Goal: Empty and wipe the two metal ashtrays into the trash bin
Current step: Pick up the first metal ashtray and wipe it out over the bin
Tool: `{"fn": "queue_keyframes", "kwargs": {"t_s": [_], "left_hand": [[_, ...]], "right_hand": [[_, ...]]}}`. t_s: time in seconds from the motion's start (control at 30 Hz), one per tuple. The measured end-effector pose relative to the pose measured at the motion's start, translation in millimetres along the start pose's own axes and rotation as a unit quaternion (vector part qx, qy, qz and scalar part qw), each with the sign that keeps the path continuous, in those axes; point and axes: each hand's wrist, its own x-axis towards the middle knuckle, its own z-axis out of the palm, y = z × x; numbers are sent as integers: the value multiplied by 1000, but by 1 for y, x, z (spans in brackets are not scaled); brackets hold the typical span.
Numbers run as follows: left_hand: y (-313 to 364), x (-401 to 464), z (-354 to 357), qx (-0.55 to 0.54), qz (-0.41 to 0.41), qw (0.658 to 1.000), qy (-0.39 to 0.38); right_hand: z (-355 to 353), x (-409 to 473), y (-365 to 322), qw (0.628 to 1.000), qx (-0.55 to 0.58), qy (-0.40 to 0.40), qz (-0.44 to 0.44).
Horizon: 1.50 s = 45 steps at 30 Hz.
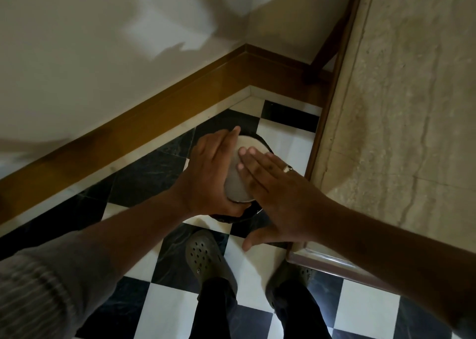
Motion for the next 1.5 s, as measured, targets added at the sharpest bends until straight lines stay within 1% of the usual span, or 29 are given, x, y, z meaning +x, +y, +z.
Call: {"fn": "queue_keyframes", "kwargs": {"t_s": [0.03,0.13,0.17,0.2,0.27,0.3,0.33,0.4,0.43,0.47,0.53,0.57,0.6,0.7,0.73,0.8,0.83,0.93,0.97,1.07,1.1,1.13,1.2,1.23,1.27,1.33,1.37,1.47,1.5], "left_hand": [[-1,-1,2,9,3,1000,3],[-3,3,9,18,0,999,45],[-1,5,9,16,-2,998,53],[3,8,7,10,-5,998,62],[6,11,5,-1,-13,998,64],[6,10,6,1,-13,998,63],[5,10,7,6,-13,998,66],[2,9,10,10,-15,997,77],[2,9,10,8,-15,997,77],[2,10,7,4,-16,997,75],[0,10,3,-4,-17,998,63],[-1,8,3,2,-15,998,54],[-4,7,5,13,-10,999,50],[-5,5,7,13,-10,999,49],[-3,5,5,7,-16,999,51],[-1,5,3,13,-15,998,53],[-1,4,5,23,-9,998,52],[-8,1,10,31,-8,997,65],[-8,1,9,22,-17,997,66],[-4,1,2,12,-33,998,51],[-4,1,0,16,-30,998,46],[-4,1,1,19,-25,998,47],[-4,2,4,22,-13,998,55],[-3,3,4,20,-12,998,53],[-2,4,4,17,-15,999,49],[0,4,2,15,-24,999,37],[0,4,2,17,-23,999,35],[-2,5,3,16,-16,998,54],[-3,6,1,10,-19,998,53]], "right_hand": [[0,0,-1,1000,-4,18,-3],[-13,-3,-4,987,-3,163,4],[-13,-2,-4,985,-9,172,7],[-12,-1,-2,990,-18,140,10],[-6,3,1,999,-25,39,18],[-4,3,1,999,-24,19,17],[-4,2,0,999,-25,32,14],[-11,0,-2,993,-22,117,12],[-12,-1,-1,990,-25,135,13],[-12,0,2,993,-31,116,13],[-7,2,6,999,-38,29,15],[-5,2,7,999,-34,14,12],[-5,3,7,999,-33,30,6],[-8,-1,2,989,-24,143,-4],[-6,0,2,991,-27,131,-3],[-3,2,3,998,-28,50,8],[-2,2,2,999,-24,35,10],[-6,-2,-4,994,-23,110,5],[-6,-3,-4,993,-24,119,4],[-1,-3,-1,998,-54,26,19],[-1,-4,-1,998,-55,20,21],[-2,-5,-1,997,-55,43,20],[-9,-7,-3,991,-46,127,11],[-9,-6,-2,988,-43,145,2],[-8,-5,0,991,-46,129,-2],[-4,-2,2,997,-46,56,3],[-3,-1,2,998,-41,47,6],[-5,-3,-2,991,-28,132,3],[-3,-2,-2,990,-29,140,-1]]}}
